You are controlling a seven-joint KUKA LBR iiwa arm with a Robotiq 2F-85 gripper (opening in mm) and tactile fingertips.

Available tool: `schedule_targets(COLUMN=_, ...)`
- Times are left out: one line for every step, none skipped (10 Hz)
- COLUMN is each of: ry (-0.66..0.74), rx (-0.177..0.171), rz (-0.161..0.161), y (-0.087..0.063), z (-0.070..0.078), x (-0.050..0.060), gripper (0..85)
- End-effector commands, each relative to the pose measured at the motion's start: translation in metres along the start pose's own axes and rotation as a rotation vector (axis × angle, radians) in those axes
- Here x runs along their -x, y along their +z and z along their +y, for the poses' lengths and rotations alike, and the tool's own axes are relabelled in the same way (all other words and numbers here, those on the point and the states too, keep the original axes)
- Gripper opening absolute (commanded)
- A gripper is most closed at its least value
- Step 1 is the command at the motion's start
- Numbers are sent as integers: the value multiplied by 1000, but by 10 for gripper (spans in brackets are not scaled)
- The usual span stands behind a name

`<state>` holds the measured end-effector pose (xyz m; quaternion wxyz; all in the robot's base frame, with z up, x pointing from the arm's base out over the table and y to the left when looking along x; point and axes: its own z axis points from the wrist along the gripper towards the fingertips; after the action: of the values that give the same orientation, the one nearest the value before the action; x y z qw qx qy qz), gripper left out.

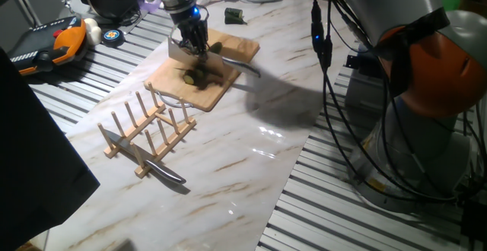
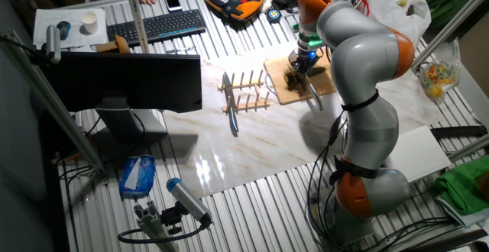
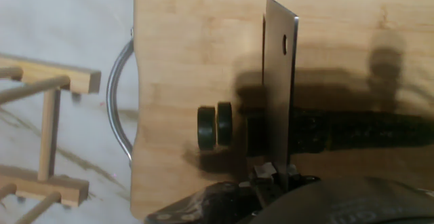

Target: Cut the cucumber into segments

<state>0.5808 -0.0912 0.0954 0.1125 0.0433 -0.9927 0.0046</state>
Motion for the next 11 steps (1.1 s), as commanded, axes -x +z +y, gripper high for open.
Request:
schedule_targets(ry=-2, rx=0, rz=-1, y=4, z=-1, x=0, gripper=7)
schedule_targets(ry=-4, rx=12, rz=-5, y=6, z=-2, x=1, gripper=7)
schedule_targets(ry=-1, rx=16, rz=-15, y=6, z=-3, x=1, gripper=7)
schedule_targets(ry=0, rx=13, rz=-24, y=6, z=-3, x=2, gripper=7)
schedule_targets(ry=0, rx=27, rz=-42, y=7, z=-3, x=4, gripper=7)
schedule_targets(ry=2, rx=31, rz=-56, y=8, z=-2, x=6, gripper=7)
schedule_targets(ry=5, rx=33, rz=-64, y=8, z=-2, x=8, gripper=7)
schedule_targets(ry=5, rx=38, rz=-72, y=9, z=-2, x=9, gripper=7)
schedule_targets(ry=7, rx=44, rz=-83, y=9, z=-1, x=10, gripper=7)
schedule_targets(ry=8, rx=49, rz=-99, y=9, z=-1, x=10, gripper=7)
schedule_targets(ry=11, rx=54, rz=-115, y=9, z=-1, x=10, gripper=7)
